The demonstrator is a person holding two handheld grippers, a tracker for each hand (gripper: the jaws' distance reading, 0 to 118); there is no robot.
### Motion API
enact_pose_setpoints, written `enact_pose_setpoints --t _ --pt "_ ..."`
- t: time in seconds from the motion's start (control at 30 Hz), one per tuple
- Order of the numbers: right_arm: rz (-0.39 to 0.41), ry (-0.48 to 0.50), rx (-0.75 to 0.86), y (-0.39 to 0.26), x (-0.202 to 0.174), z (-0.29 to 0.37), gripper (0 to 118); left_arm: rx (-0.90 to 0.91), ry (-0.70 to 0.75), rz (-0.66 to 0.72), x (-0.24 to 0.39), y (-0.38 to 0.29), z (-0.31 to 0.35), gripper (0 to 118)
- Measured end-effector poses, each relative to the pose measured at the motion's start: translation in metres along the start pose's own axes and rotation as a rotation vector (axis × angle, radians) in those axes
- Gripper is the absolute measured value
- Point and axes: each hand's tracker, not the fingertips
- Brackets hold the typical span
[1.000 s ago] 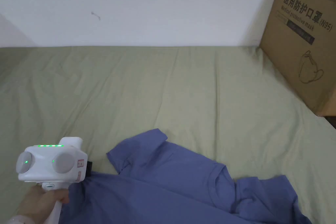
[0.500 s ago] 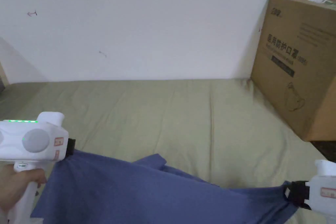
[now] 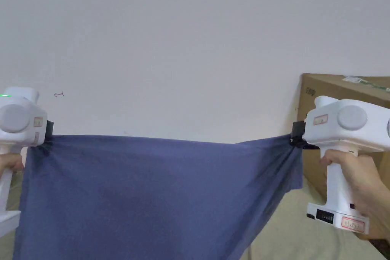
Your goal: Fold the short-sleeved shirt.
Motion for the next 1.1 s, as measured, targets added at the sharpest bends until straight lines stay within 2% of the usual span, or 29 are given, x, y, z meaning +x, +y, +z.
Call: enact_pose_setpoints --t 0.1,0.13,0.17,0.2,0.27,0.3,0.37,0.43,0.5,0.57,0.6,0.63,0.73,0.83,0.9,1.1 --pt "0.049 -0.055 0.056 0.045 -0.027 -0.002 2 0.050 0.011 0.029 0.000 0.023 -0.003 2" --pt "0.092 -0.041 0.086 0.057 -0.035 -0.001 2 0.062 0.030 0.025 0.003 0.029 -0.004 2" --pt "0.121 -0.056 0.135 0.071 -0.043 0.001 2 0.079 0.043 -0.035 0.007 0.036 -0.007 2" --pt "0.146 -0.084 0.119 0.084 -0.051 0.002 2 0.103 0.078 -0.051 0.011 0.043 -0.010 2" --pt "0.150 -0.072 0.146 0.107 -0.064 0.007 2 0.115 0.095 -0.042 0.014 0.058 -0.017 2" --pt "0.153 -0.073 0.178 0.118 -0.071 0.013 2 0.145 0.106 0.025 0.014 0.068 -0.020 2" --pt "0.175 -0.094 0.209 0.135 -0.079 0.020 2 0.157 0.113 0.060 0.014 0.087 -0.026 2" --pt "0.184 -0.097 0.248 0.150 -0.085 0.029 2 0.192 0.122 0.040 0.019 0.102 -0.026 2" --pt "0.154 -0.091 0.287 0.157 -0.083 0.037 2 0.253 0.108 0.057 0.021 0.114 -0.023 2" --pt "0.190 -0.120 0.296 0.158 -0.085 0.038 2 0.316 0.137 0.086 0.025 0.120 -0.020 2" --pt "0.230 -0.143 0.305 0.156 -0.082 0.035 2 0.308 0.116 0.055 0.026 0.120 -0.023 2" --pt "0.233 -0.162 0.307 0.152 -0.078 0.033 2 0.307 0.116 0.049 0.028 0.117 -0.027 2" --pt "0.194 -0.121 0.258 0.126 -0.062 0.014 2 0.291 0.124 0.036 0.039 0.095 -0.042 2" --pt "0.204 -0.130 0.162 0.084 -0.042 -0.026 2 0.253 0.121 0.042 0.052 0.053 -0.074 2" --pt "0.203 -0.144 0.071 0.050 -0.028 -0.060 2 0.159 0.112 0.027 0.063 0.016 -0.102 2" --pt "0.134 -0.183 -0.216 -0.075 0.016 -0.164 2 -0.102 0.063 -0.027 0.098 -0.122 -0.189 2"
